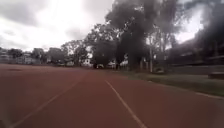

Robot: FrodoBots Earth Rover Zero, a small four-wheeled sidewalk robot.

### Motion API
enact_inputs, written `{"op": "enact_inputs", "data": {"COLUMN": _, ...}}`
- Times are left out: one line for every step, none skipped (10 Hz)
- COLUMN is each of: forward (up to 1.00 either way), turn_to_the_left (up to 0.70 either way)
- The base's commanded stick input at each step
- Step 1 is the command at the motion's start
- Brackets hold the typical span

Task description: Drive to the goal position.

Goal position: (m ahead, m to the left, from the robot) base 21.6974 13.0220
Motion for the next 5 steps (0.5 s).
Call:
{"op": "enact_inputs", "data": {"forward": 0.7, "turn_to_the_left": 0.0}}
{"op": "enact_inputs", "data": {"forward": 0.7, "turn_to_the_left": 0.0}}
{"op": "enact_inputs", "data": {"forward": 0.7, "turn_to_the_left": 0.0}}
{"op": "enact_inputs", "data": {"forward": 0.7, "turn_to_the_left": 0.0}}
{"op": "enact_inputs", "data": {"forward": 0.7, "turn_to_the_left": 0.0}}
